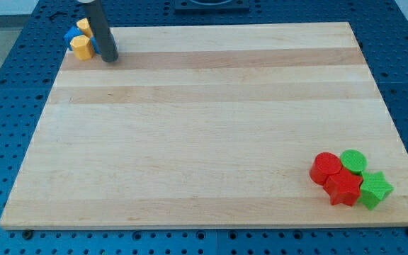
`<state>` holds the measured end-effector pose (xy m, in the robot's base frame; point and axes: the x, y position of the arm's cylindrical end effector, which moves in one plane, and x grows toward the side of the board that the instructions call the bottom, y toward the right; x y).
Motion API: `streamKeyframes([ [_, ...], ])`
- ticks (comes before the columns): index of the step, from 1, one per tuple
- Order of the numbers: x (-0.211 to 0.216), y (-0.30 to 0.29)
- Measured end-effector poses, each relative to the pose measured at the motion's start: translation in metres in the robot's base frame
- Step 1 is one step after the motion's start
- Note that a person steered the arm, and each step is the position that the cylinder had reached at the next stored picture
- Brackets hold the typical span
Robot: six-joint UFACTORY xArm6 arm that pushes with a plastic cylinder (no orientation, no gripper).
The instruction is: Move the blue cube closer to the yellow hexagon and blue triangle
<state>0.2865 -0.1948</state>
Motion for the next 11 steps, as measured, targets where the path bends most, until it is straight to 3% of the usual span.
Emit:
streamKeyframes([
  [6, -0.033, -0.005],
  [8, -0.009, 0.003],
  [11, -0.015, -0.025],
])
